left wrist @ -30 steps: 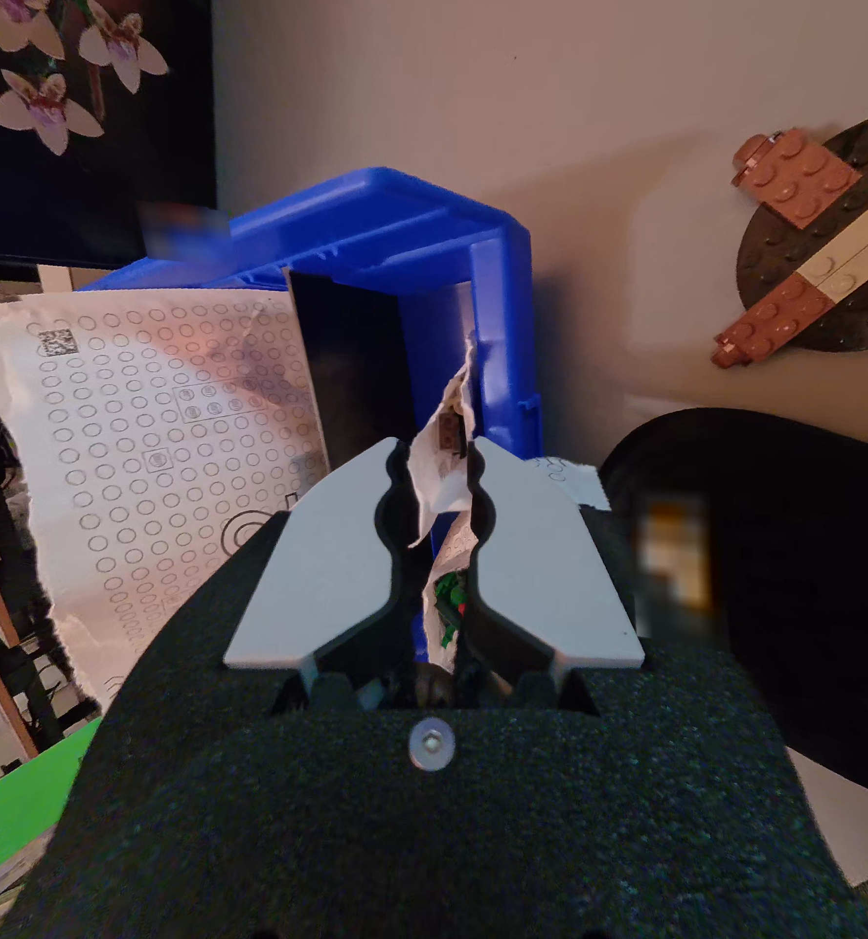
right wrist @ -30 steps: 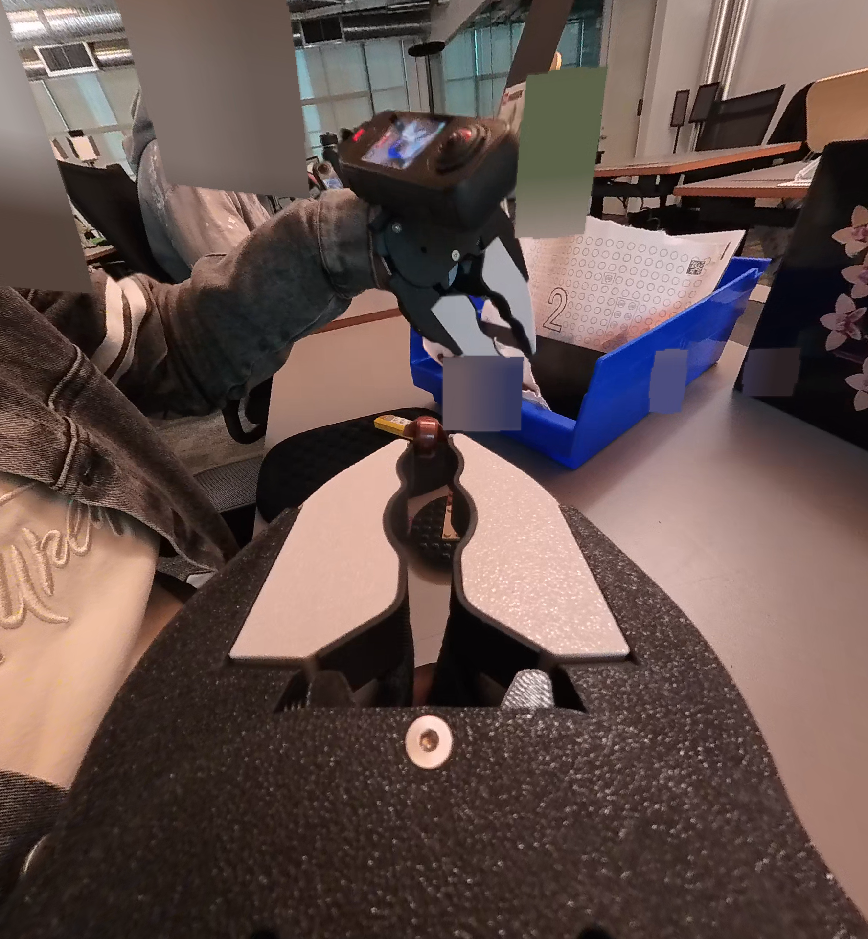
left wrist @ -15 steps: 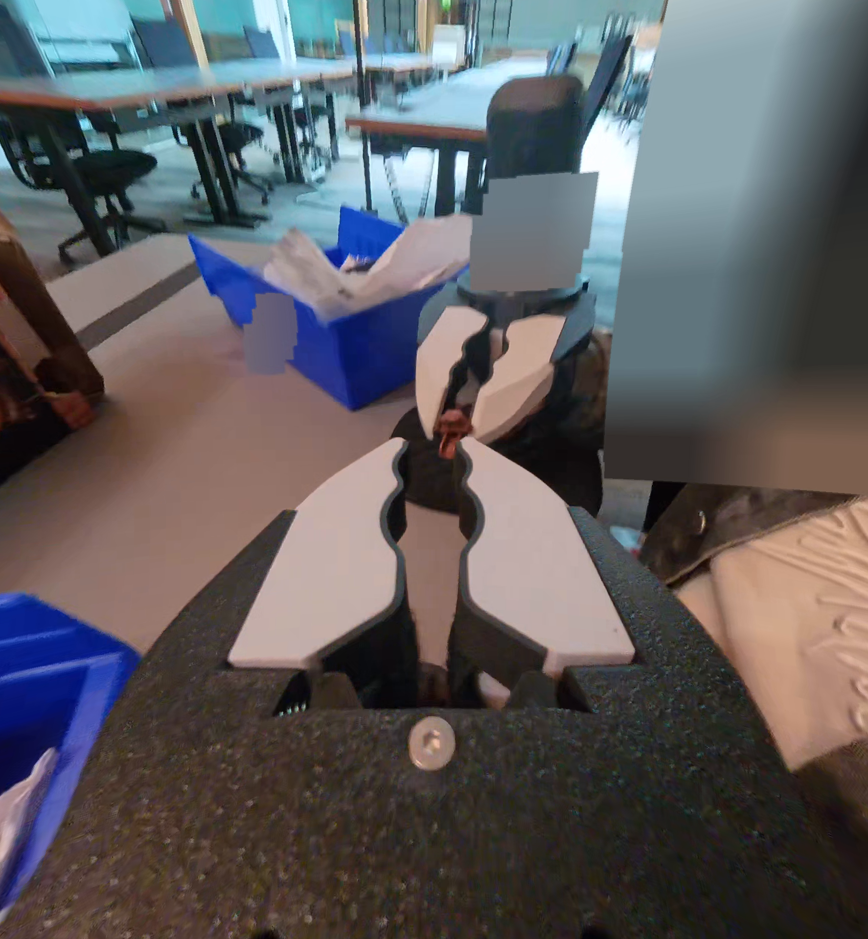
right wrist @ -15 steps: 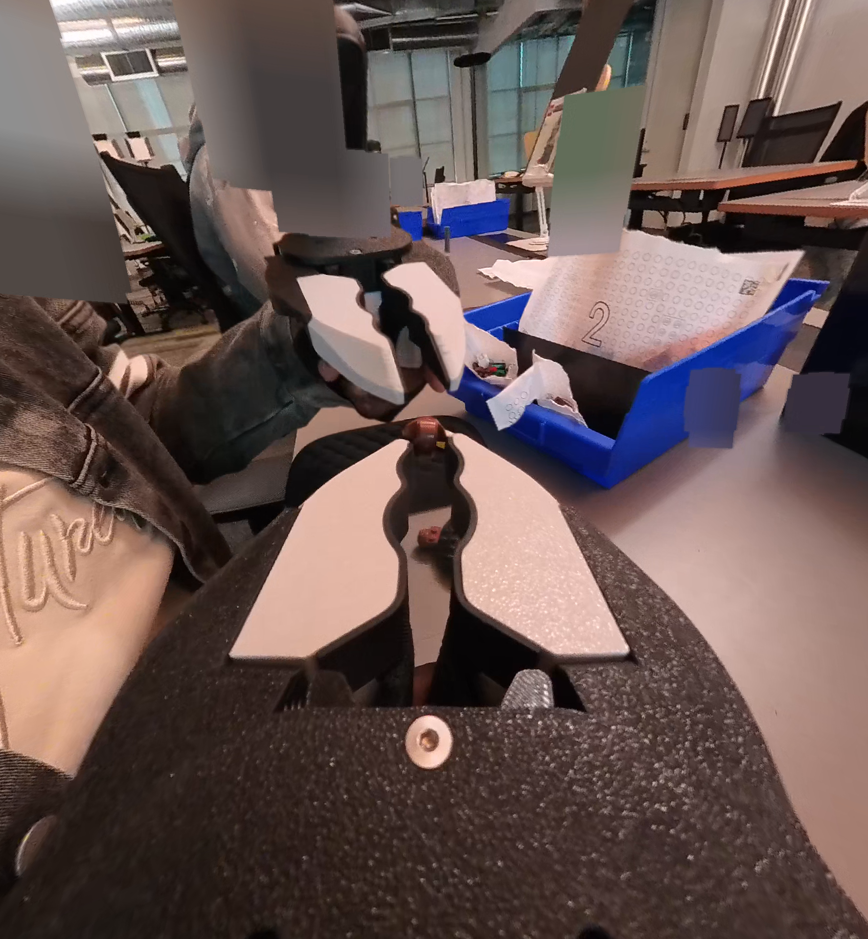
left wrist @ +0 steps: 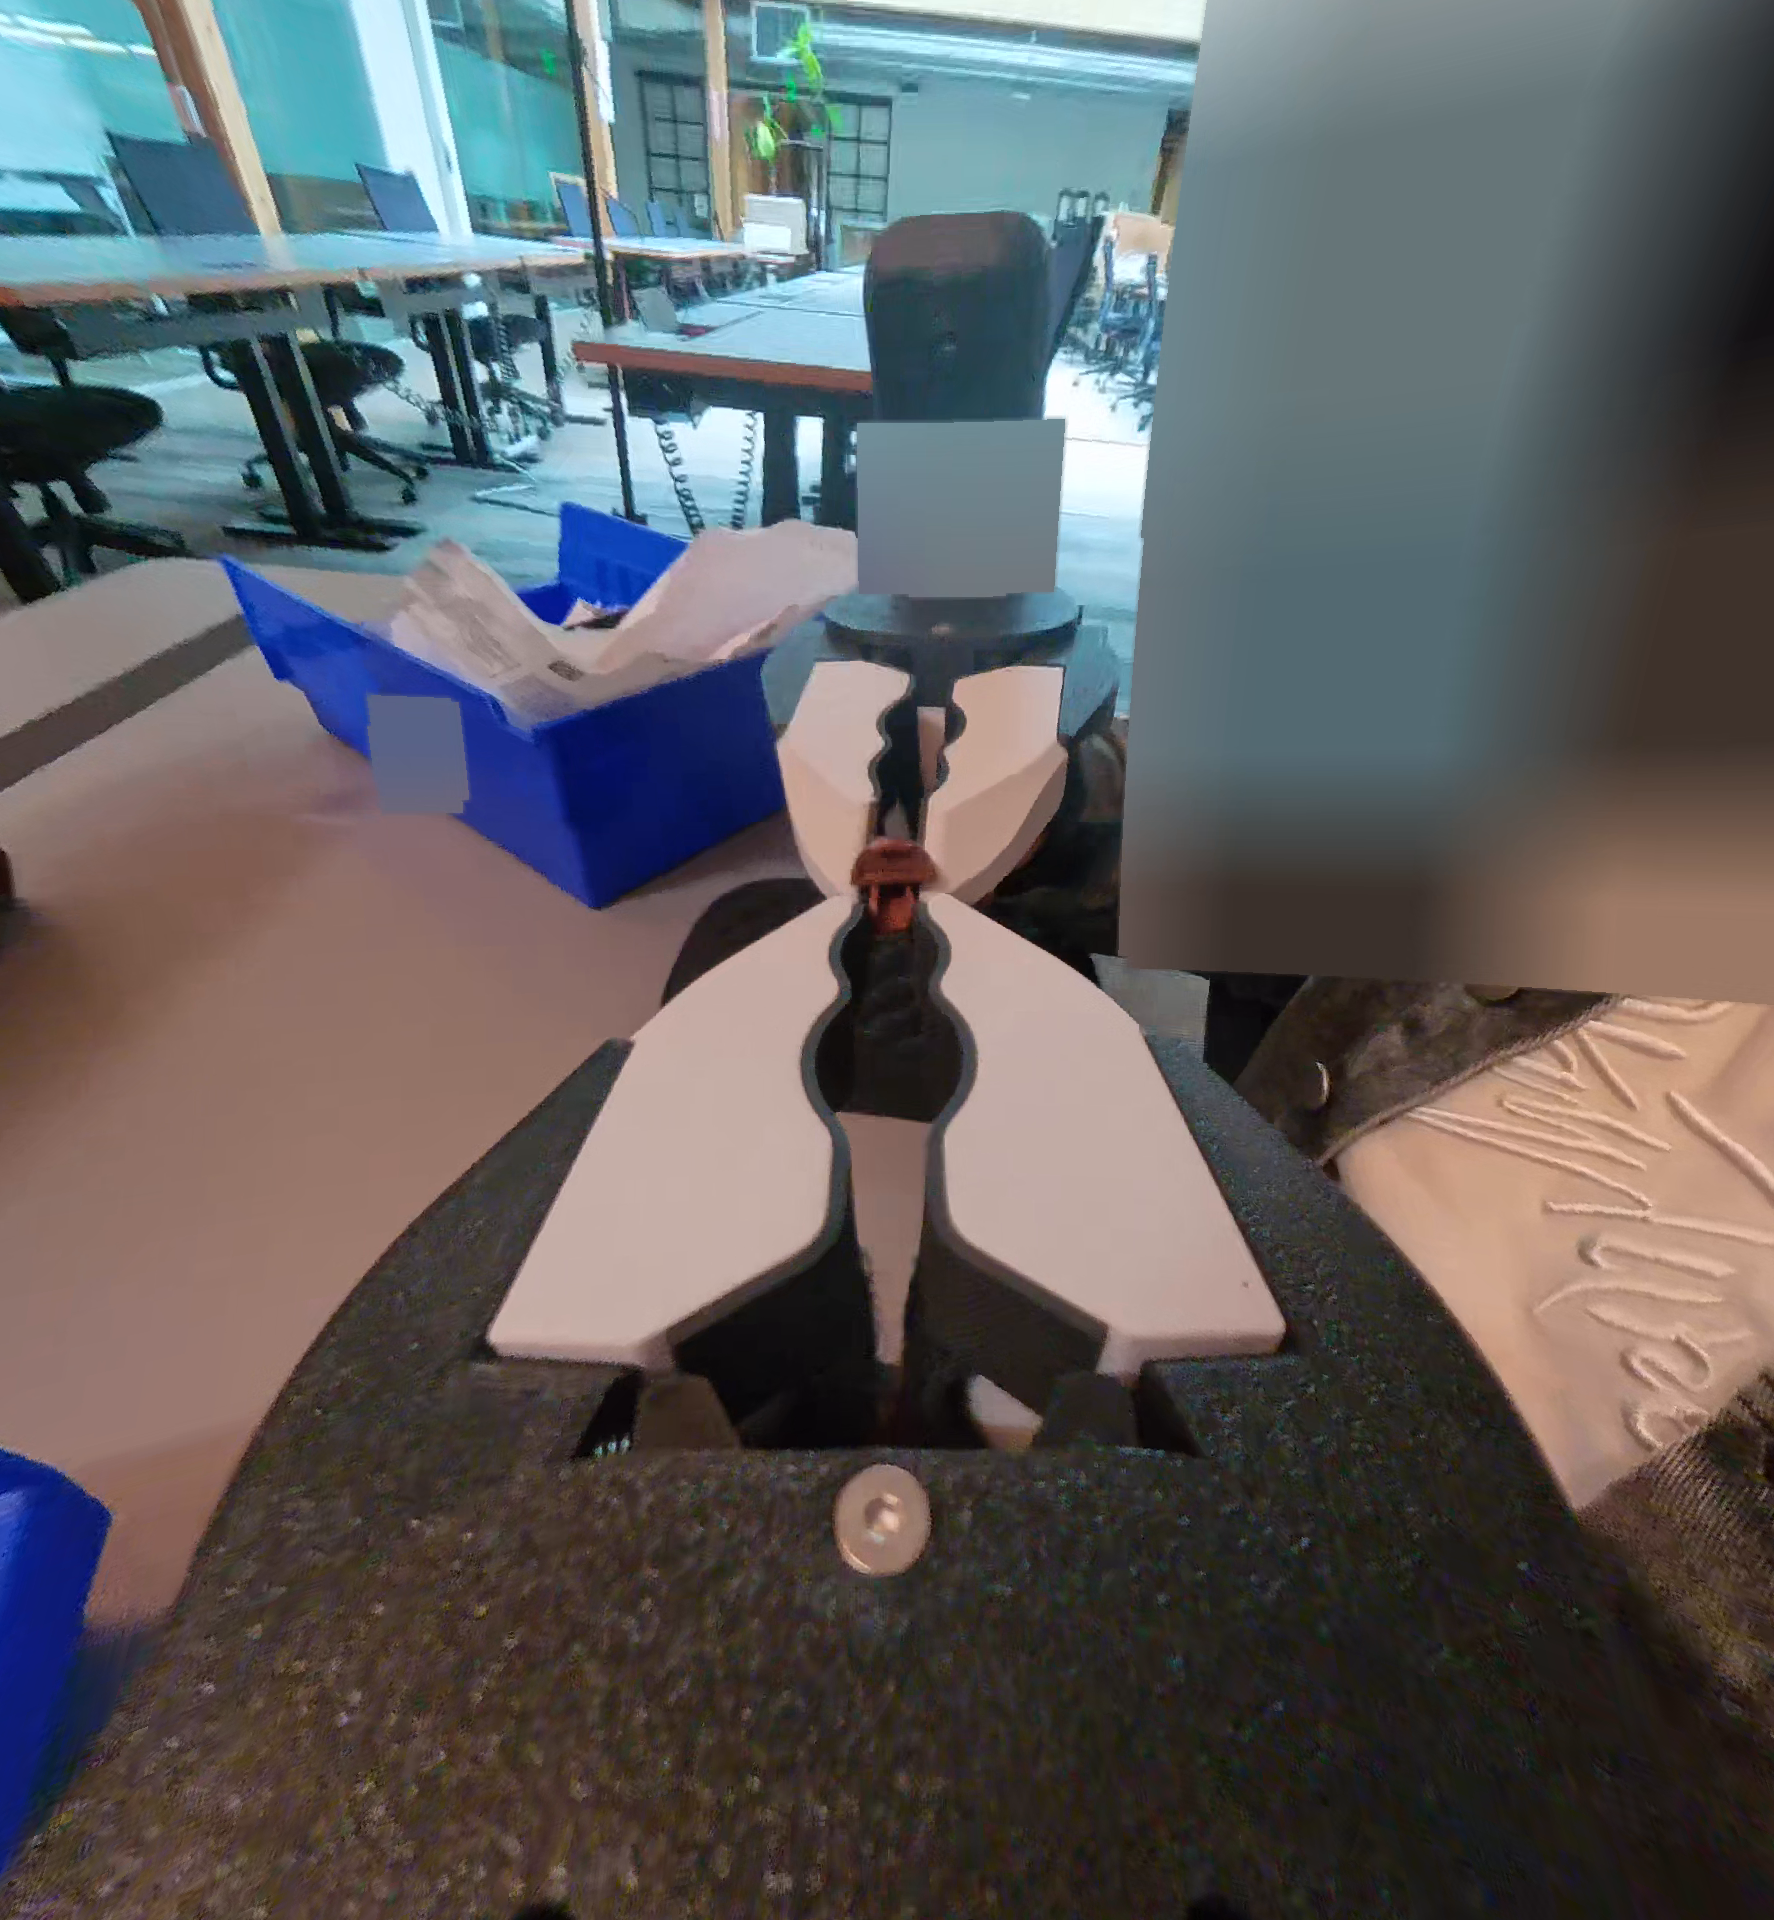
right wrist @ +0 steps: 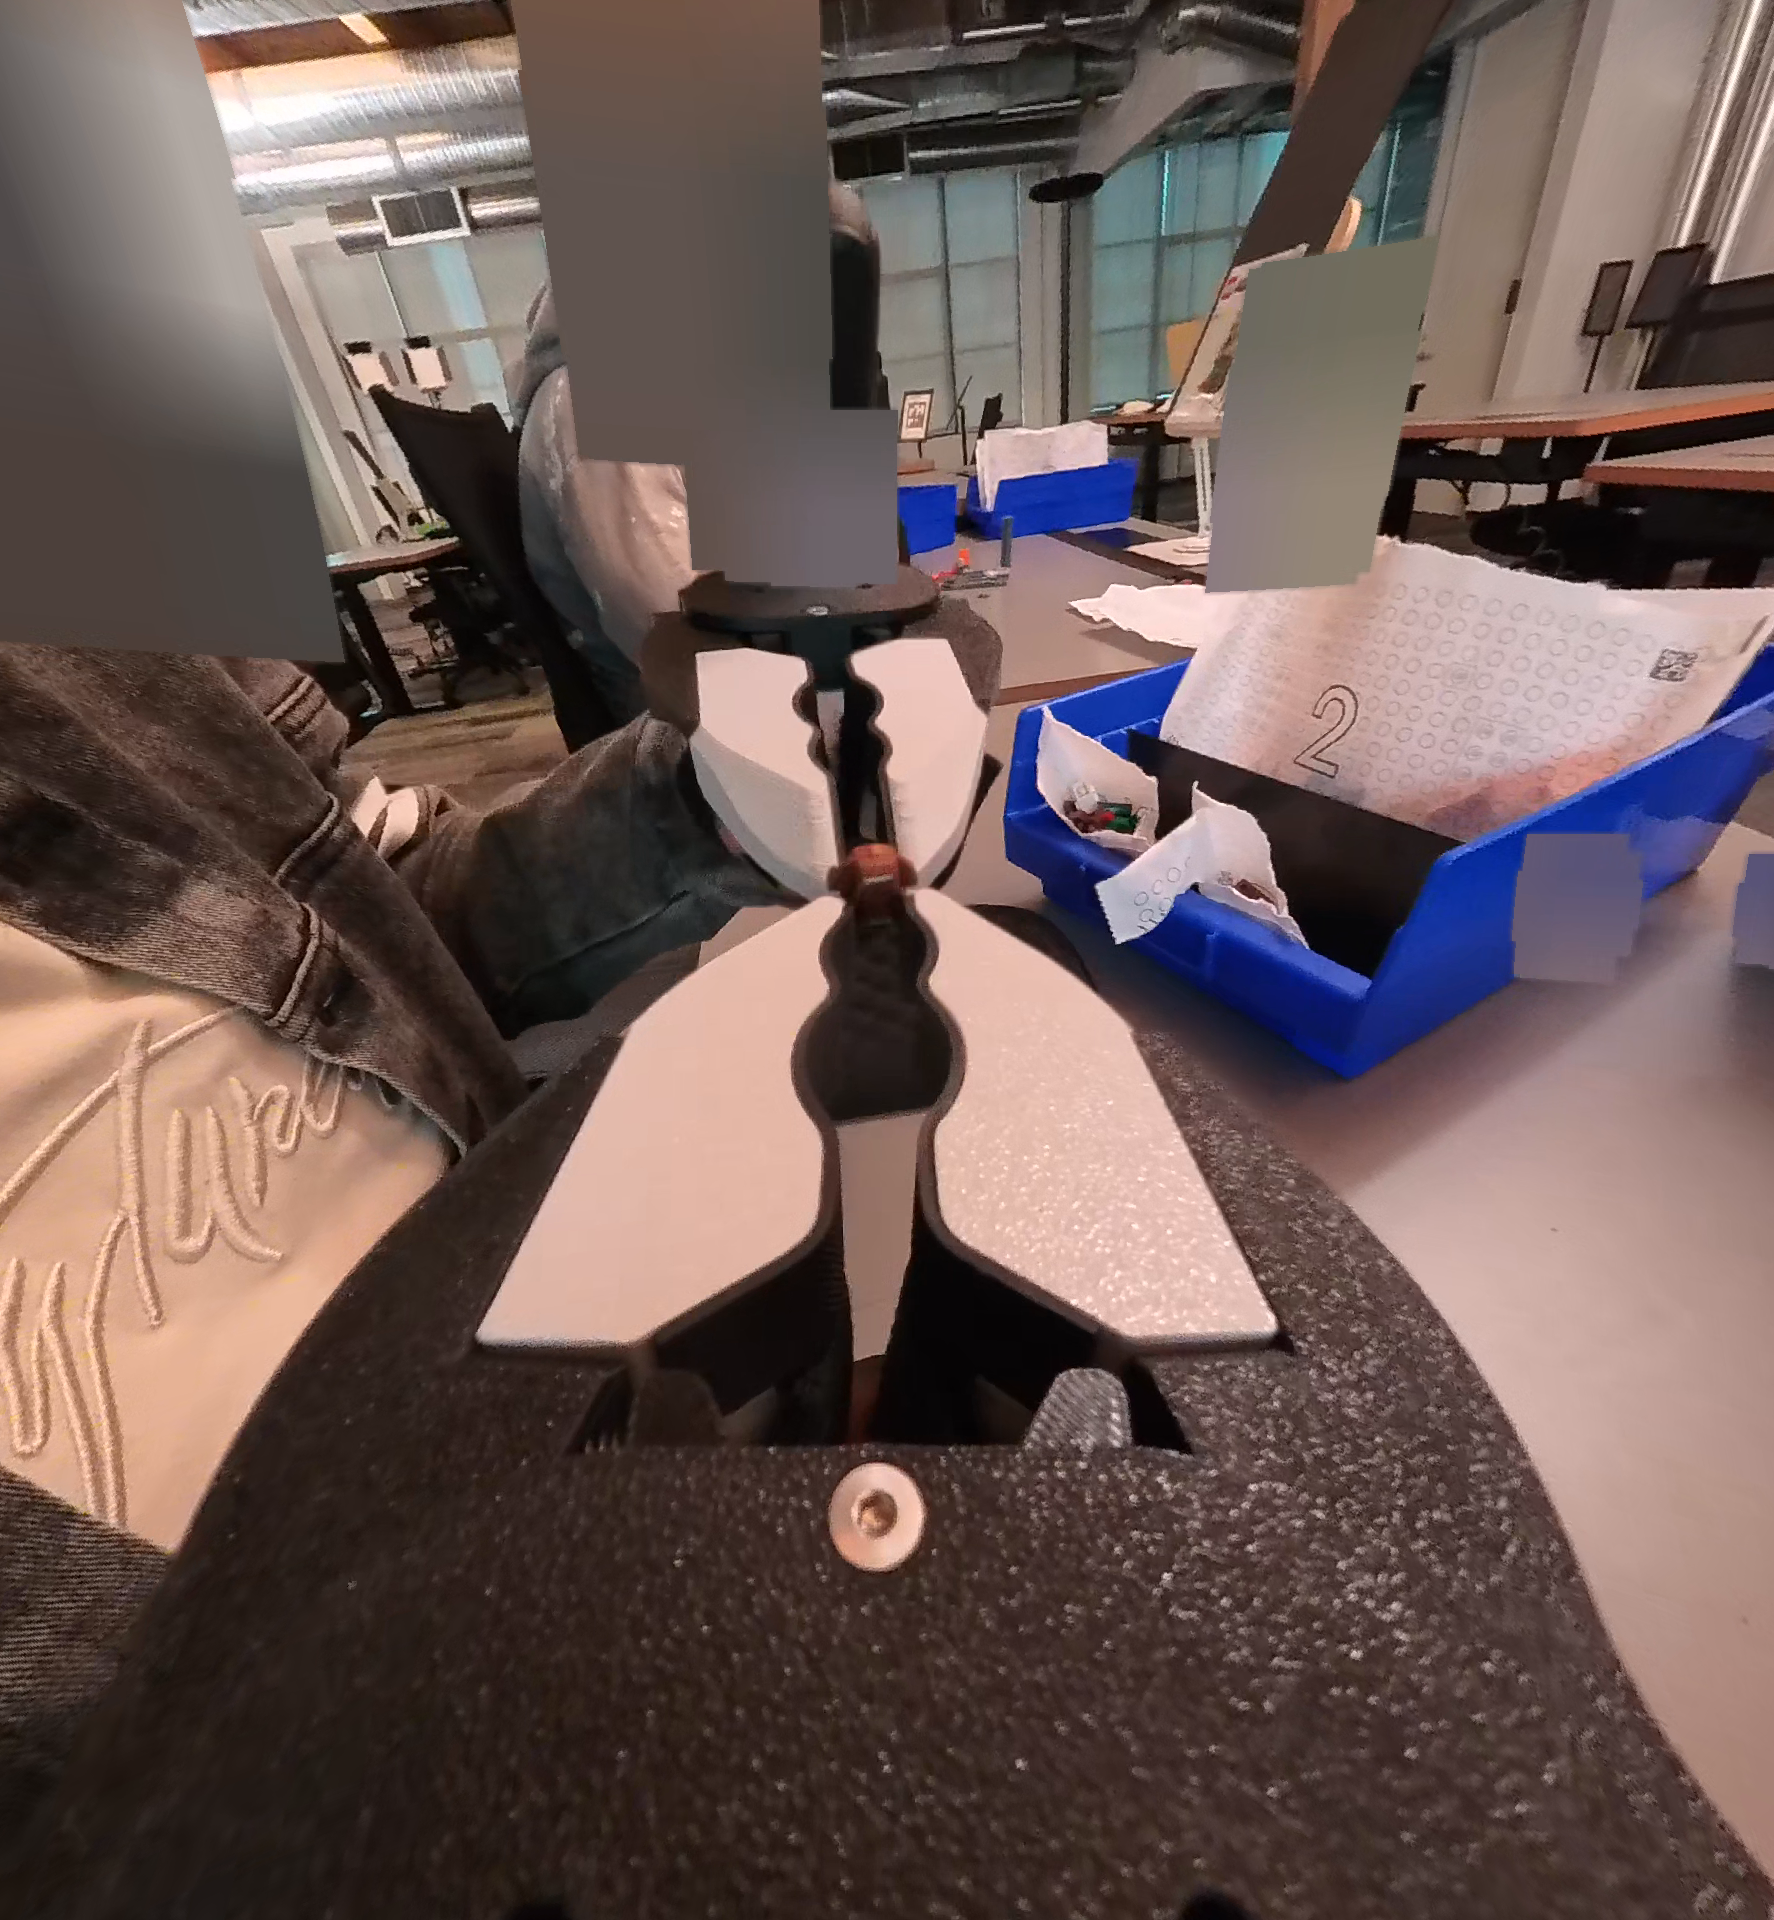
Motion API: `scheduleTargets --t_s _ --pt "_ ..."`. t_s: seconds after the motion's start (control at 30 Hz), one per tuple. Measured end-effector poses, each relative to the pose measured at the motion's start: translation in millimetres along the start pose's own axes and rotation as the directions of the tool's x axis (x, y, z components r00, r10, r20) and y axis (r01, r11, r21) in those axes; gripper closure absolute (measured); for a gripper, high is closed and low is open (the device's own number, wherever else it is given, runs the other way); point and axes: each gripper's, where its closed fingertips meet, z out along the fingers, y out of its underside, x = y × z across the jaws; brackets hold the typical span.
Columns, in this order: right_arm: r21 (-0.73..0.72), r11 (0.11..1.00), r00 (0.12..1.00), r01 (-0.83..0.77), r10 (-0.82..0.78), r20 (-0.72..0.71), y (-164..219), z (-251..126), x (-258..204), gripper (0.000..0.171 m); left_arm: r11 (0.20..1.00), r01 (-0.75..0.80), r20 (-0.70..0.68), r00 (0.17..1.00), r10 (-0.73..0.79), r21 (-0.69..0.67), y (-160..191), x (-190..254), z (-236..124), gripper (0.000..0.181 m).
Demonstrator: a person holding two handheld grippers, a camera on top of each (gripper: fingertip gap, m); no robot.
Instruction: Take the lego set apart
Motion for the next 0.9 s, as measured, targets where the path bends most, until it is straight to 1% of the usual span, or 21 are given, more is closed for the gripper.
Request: scheduleTargets --t_s 0.17,0.33,0.4,0.5,0.6,0.7,0.8,0.83,0.9 --pt "-0.025 0.999 1.0 0.021 -0.021 0.0 4 3 -1 0.164 1.0 0.016 -0.001 1.0 -0.016 -0.006 4 1 -3 0.174" --pt "0.029 0.997 0.998 0.065 -0.065 -0.002 -5 2 -4 0.164 0.984 0.152 -0.082 0.986 -0.144 0.098 -3 3 -7 0.175" --pt "0.052 0.995 0.996 0.085 -0.084 -0.014 -10 -2 -4 0.165 0.976 0.185 -0.095 0.98 -0.175 0.111 -1 2 -9 0.175" --pt "0.066 0.996 0.998 0.063 -0.064 0.005 -13 -4 -5 0.164 0.974 0.198 -0.106 0.977 -0.186 0.111 1 4 -9 0.175" --pt "0.051 0.998 0.999 0.041 -0.042 0.016 -8 -1 -5 0.159 0.975 0.193 -0.109 0.978 -0.181 0.112 0 6 -8 0.175" --pt "0.042 0.999 0.999 0.021 -0.023 0.036 -6 2 -7 0.163 0.978 0.181 -0.104 0.98 -0.171 0.101 1 7 -6 0.175" --pt "0.043 0.999 0.999 0.028 -0.03 0.039 -6 1 -7 0.164 0.98 0.174 -0.094 0.982 -0.165 0.099 2 7 -5 0.175" --pt "0.046 0.998 0.998 0.052 -0.053 0.016 -6 1 -5 0.164 0.978 0.176 -0.074 0.983 -0.169 0.109 1 4 -5 0.175" --pt "0.053 0.976 0.973 0.213 -0.207 -0.103 -11 2 0 0.164 0.965 0.211 -0.038 0.977 -0.208 0.157 -5 -1 -6 0.174"
